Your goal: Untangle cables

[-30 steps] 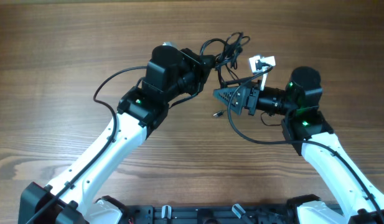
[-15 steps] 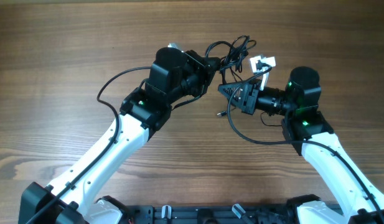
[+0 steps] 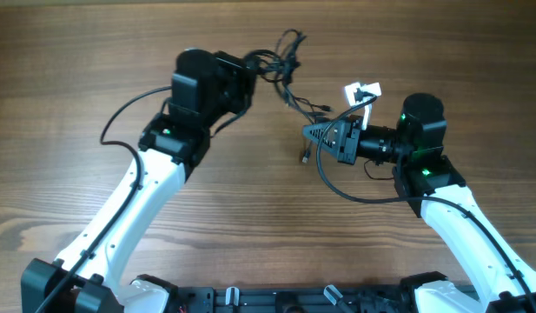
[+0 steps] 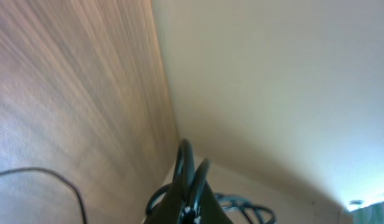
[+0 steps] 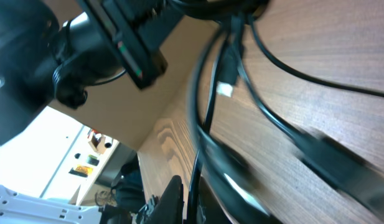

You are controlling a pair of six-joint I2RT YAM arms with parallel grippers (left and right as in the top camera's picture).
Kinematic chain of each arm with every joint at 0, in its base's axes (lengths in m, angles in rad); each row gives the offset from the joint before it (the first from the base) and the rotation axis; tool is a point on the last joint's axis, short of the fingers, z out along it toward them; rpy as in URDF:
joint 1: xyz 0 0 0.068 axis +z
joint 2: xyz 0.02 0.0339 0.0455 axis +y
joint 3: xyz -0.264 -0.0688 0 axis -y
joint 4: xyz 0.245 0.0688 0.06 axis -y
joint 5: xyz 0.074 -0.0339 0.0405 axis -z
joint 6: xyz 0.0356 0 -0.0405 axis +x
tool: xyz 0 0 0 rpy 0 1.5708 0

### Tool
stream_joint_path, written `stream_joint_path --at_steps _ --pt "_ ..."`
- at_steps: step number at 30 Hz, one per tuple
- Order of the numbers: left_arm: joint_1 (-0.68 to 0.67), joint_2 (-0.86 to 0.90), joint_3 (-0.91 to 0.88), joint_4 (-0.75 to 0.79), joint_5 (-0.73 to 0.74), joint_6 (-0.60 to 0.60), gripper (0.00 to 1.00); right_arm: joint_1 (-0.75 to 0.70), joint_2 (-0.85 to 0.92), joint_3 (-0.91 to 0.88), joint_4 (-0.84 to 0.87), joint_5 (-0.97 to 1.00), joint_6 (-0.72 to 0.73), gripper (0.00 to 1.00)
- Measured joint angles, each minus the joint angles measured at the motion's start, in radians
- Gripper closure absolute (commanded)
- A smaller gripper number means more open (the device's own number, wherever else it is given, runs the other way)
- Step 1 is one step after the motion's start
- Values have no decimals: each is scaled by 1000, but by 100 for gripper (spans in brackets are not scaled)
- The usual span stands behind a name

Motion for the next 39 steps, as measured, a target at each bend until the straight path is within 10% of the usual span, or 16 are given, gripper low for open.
stream_joint_path --at_steps 13,18,21,39 --pt "175 0 0 -8 -6 0 96 3 0 2 -49 -27 -32 95" --pt "180 0 0 -12 -13 0 96 3 0 2 -60 -40 -38 28" --pt "206 0 0 -11 -10 2 96 3 0 2 -60 -50 -47 11" --pt "80 0 0 8 352 75 96 3 0 2 139 1 23 19"
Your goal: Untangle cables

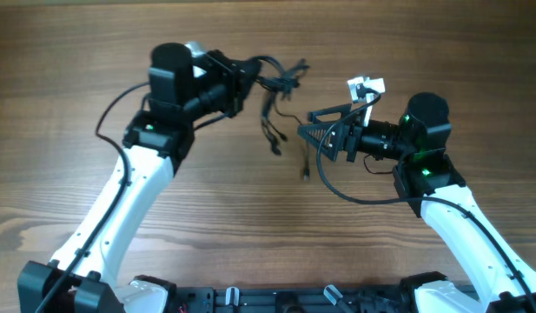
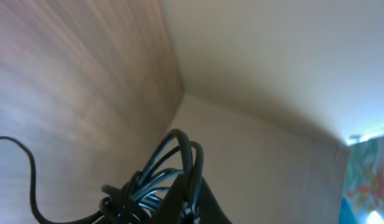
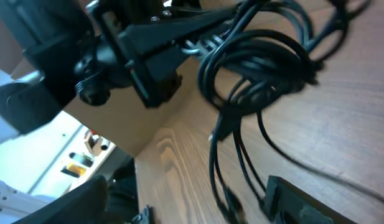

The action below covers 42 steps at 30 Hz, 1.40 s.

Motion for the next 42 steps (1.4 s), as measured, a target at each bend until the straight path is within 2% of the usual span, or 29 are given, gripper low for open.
stream_joint_path --at_steps 8,10,16,19,23,25,26,28,30,34,38,42 --pt "-132 0 0 23 -60 -180 96 0 0 0 1 10 26 24" --pt "-157 0 0 45 -72 -217 96 0 0 0 1 29 26 30" --pt "-201 0 0 60 -101 -246 96 0 0 0 1 51 30 37" --pt "-220 0 0 61 -111 -251 96 -1 0 0 0 63 31 50" --pt "-237 0 0 61 -126 -254 96 -1 0 0 -2 81 36 76" --pt "-238 0 0 63 -129 -254 96 -1 0 0 -3 86 36 81" --pt "-239 0 0 63 -129 -257 96 -1 0 0 -3 87 34 79" --pt "-239 0 0 64 -129 -258 96 -1 0 0 -2 87 33 62" --pt "-239 0 0 63 -129 -261 96 -1 0 0 0 86 29 50" --pt "-240 0 0 63 -129 -261 96 -1 0 0 1 106 33 51" --pt "-243 0 0 64 -129 -261 96 -1 0 0 0 113 33 62" --pt "-262 0 0 64 -133 -261 96 -1 0 0 0 129 34 68"
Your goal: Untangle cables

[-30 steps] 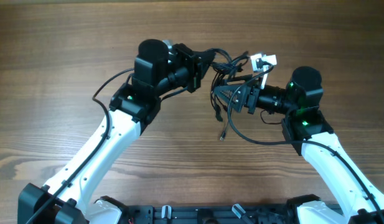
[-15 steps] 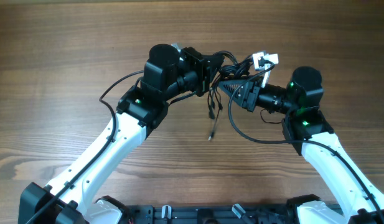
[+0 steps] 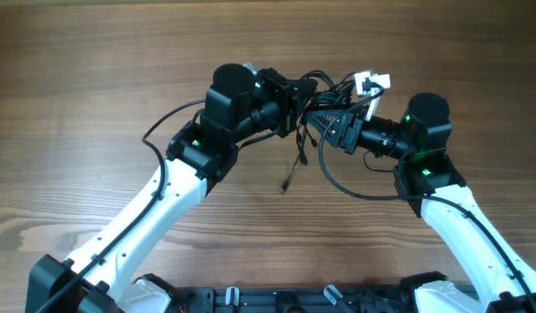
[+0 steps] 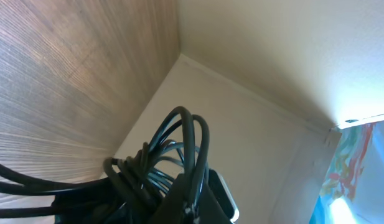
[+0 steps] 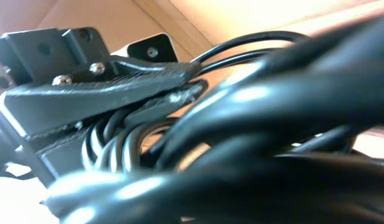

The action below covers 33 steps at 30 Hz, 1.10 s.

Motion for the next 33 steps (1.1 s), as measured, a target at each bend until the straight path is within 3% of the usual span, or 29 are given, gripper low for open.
stream_joint_path --at_steps 5,12,24,32,33 --pt "-10 0 0 2 -7 0 96 0 0 0 7 6 2 95" --pt "-17 0 0 3 -43 0 96 0 0 0 -33 2 3 96" --pt "-23 0 0 4 -327 0 96 0 0 3 -298 -135 -123 96" --pt "51 0 0 4 -385 -1 96 0 0 5 -337 -149 -167 96" --pt "60 0 0 4 -385 -1 96 0 0 6 -341 -149 -169 87"
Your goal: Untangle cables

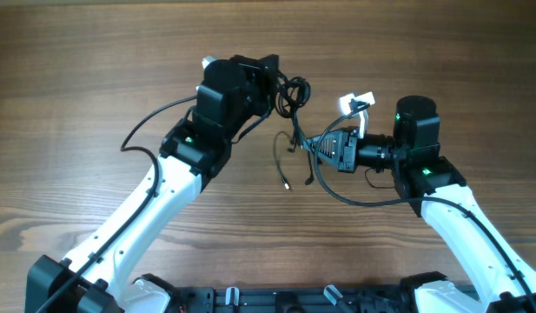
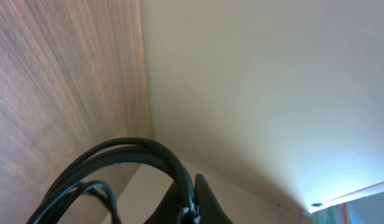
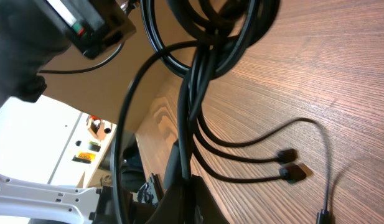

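Observation:
A knot of black cables (image 1: 292, 89) hangs above the wooden table at the centre back. My left gripper (image 1: 275, 85) is shut on its upper loop, and the left wrist view shows that loop (image 2: 120, 151) pinched in the gripper (image 2: 193, 205). Below and to the right, my right gripper (image 1: 309, 149) is shut on strands coming down from the knot. Those strands (image 3: 201, 93) run into the gripper (image 3: 193, 188) in the right wrist view. Two plugs (image 3: 290, 164) lie on the wood, and loose cable ends (image 1: 286, 183) trail toward the front.
A white tag (image 1: 355, 101) sticks up beside the right wrist. The right arm's own cable (image 1: 350, 198) loops out over the table (image 1: 85, 78) below its wrist. The left arm's cable (image 1: 137, 139) arcs out to its left.
The two grippers were nearly touching at the knot. Now the left one is farther back and left, the right one nearer and lower, shut on strands, with the cables stretched between them.
At first the left gripper held the knot at the back and the right was shut on a strand. Then the left stood farther left with the knot and the right gripper was open. They then met at the knot, and now stand apart, each holding cable.

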You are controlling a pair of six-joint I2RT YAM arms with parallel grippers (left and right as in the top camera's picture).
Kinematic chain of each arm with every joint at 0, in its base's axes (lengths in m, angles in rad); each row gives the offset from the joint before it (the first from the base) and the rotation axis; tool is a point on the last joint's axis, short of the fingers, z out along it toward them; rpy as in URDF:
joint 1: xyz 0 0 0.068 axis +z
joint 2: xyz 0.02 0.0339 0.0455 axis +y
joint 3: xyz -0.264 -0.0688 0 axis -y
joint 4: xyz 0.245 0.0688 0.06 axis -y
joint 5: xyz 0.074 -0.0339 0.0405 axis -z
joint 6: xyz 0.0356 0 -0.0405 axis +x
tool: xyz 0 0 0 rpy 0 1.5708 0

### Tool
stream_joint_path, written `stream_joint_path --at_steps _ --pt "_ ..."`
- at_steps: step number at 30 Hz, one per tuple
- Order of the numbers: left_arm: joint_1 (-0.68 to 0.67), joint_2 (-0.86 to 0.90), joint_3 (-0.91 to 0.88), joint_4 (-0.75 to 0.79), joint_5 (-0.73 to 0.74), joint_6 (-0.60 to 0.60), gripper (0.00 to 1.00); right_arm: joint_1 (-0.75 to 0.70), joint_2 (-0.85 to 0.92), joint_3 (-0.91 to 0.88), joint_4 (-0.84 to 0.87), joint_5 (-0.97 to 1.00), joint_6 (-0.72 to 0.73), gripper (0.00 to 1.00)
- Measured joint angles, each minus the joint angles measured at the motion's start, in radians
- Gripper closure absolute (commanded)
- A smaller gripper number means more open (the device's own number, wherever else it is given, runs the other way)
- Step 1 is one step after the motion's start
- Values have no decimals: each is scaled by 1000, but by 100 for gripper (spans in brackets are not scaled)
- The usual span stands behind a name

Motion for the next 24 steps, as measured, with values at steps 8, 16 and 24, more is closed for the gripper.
stream_joint_path --at_steps 8,16,24 --pt "73 0 0 14 57 125 96 0 1 -1 45 101 23 3" --pt "65 0 0 1 167 208 96 0 2 -4 379 151 92 21" --pt "-45 0 0 6 195 188 96 0 2 -3 383 243 109 27"
